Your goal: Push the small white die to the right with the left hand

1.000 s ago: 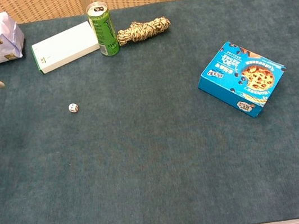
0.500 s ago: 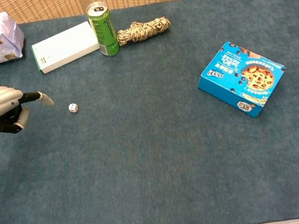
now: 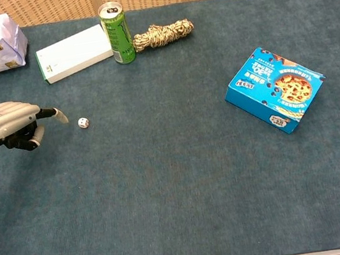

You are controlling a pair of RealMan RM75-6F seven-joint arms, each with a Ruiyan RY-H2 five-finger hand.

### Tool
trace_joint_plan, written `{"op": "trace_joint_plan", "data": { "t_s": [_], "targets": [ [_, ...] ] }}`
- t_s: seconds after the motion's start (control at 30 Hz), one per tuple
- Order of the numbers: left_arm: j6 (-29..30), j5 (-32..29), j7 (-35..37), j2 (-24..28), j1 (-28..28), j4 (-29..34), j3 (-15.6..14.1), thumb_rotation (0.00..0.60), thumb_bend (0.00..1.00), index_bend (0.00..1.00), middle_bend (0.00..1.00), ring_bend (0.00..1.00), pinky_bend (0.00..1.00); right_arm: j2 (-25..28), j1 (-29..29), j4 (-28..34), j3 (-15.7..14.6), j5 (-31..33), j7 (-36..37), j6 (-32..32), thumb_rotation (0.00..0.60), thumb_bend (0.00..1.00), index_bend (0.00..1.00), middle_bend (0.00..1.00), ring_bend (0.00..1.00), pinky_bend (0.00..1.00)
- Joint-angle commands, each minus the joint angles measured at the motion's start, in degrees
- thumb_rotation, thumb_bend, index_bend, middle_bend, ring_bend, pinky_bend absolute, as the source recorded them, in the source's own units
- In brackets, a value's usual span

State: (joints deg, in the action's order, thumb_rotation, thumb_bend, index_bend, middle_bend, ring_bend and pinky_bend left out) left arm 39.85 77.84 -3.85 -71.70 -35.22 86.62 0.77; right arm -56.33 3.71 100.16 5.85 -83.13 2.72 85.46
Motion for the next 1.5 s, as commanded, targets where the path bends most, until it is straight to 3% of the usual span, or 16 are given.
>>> {"op": "trace_joint_plan", "data": {
  "t_s": [0.03,0.7,1.23,1.5],
  "targets": [
    [-0.4,-0.7,0.3,-0.6,-0.4,-0.6,0.0,0.600,0.80,0.22,1.00,0.98,0.85,0.0,-0.1,0.0,0.0,0.0,0.1,0.1,0.600,0.35,0.22,0.30,0.16,0.20],
    [-2.1,-3.3,2.1,-3.6,-3.1,-1.3,0.1,0.600,0.80,0.22,1.00,0.98,0.85,-0.2,-0.6,-1.5,-0.2,0.0,1.8,0.2,0.600,0.35,0.22,0.30,0.16,0.20],
    [0.8,-2.3,1.3,-3.3,-4.0,3.7,0.3,0.600,0.80,0.19,1.00,0.98,0.85,-0.6,-1.0,-2.8,-0.3,0.3,3.1,0.3,0.600,0.35,0.22,0.30,0.16,0.20],
    [0.5,-4.2,-1.0,-2.4,-3.9,3.5,-1.0,0.600,0.80,0.19,1.00,0.98,0.85,-1.1,-0.8,-3.3,-0.3,0.3,3.6,-0.1,0.600,0.35,0.22,0.30,0.16,0.20]
  ]
}}
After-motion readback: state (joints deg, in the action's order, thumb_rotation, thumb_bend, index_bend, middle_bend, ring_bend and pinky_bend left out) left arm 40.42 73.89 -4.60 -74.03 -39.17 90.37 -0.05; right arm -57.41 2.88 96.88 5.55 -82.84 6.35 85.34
